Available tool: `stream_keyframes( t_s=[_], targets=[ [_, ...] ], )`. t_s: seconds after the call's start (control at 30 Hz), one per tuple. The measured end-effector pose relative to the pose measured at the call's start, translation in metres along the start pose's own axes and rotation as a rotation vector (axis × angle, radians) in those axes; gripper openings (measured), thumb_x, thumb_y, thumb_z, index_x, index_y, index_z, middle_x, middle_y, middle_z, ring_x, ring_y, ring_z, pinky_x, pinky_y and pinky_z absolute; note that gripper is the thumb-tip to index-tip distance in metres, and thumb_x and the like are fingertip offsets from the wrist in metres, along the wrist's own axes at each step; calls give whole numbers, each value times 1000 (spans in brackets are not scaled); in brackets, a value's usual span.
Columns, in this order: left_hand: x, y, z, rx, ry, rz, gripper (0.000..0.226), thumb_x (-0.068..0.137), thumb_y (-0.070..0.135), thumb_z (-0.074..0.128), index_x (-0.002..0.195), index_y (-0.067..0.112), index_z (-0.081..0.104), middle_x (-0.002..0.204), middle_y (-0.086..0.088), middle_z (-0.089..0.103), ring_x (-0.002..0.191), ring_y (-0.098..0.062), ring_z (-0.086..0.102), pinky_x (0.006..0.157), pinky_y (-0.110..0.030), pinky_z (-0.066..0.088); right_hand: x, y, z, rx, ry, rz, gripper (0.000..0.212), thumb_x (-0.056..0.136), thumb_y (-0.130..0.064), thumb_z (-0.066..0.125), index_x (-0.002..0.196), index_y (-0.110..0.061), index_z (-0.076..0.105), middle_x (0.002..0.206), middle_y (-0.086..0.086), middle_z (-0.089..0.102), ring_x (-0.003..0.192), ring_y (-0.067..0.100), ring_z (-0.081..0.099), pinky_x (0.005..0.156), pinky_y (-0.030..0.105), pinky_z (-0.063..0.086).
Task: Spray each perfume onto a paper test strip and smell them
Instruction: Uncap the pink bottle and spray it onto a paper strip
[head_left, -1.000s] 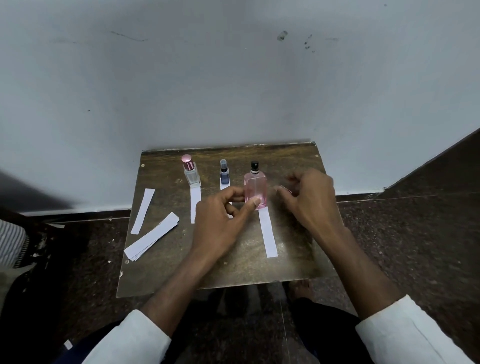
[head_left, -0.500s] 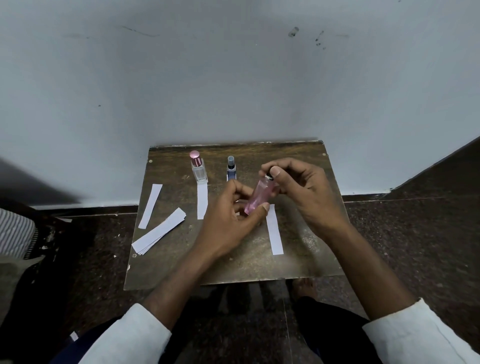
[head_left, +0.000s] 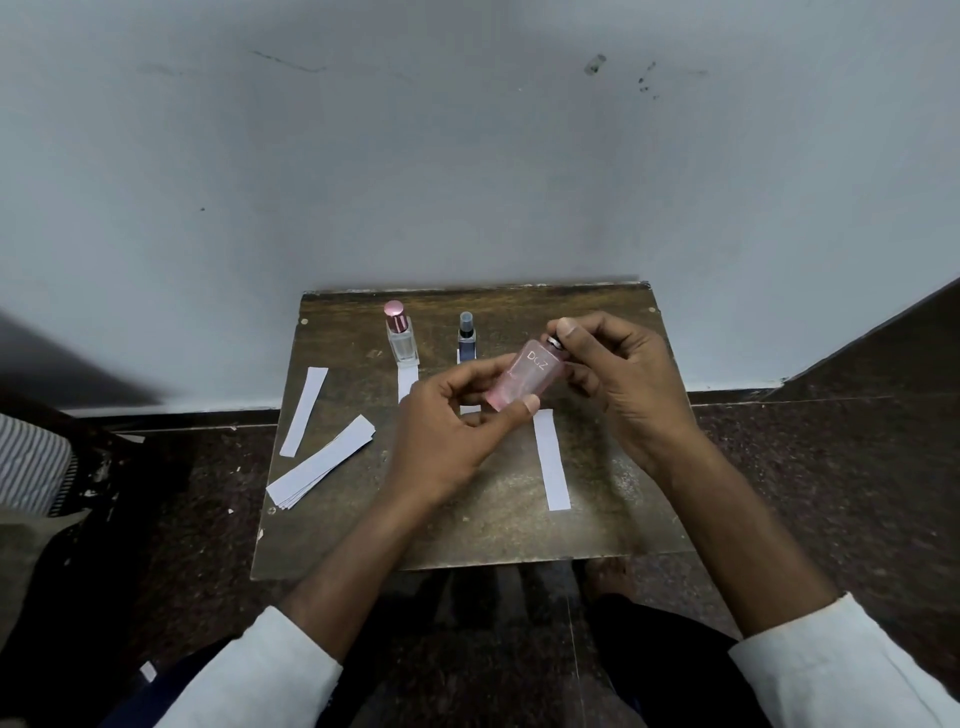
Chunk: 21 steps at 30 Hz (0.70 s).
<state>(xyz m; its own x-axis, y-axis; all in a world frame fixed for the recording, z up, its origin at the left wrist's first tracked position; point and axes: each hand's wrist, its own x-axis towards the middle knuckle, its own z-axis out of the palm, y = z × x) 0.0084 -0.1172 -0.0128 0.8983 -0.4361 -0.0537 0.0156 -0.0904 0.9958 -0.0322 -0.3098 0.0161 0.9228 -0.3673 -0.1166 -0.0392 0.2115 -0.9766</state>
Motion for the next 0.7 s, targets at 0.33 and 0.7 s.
stream_keyframes(
  t_s=[0.33,0.7],
  targets=[
    [-9,5,5,274,142,189,54,83,31,93,133,20,77,113,10,81,93,-3,77,74,-18,63,-2,1,6,22,33,31,18,88,-28,80,82,-12,75,85,10,72,88,30,66,89,48,55],
    [-7,10,11,204,155,172,44,85,28,91,127,20,80,105,15,82,88,-4,78,72,-21,65,-4,0,6,148,-10,46,19,105,-10,56,106,-6,75,107,9,75,97,26,69,77,32,62]
  ],
)
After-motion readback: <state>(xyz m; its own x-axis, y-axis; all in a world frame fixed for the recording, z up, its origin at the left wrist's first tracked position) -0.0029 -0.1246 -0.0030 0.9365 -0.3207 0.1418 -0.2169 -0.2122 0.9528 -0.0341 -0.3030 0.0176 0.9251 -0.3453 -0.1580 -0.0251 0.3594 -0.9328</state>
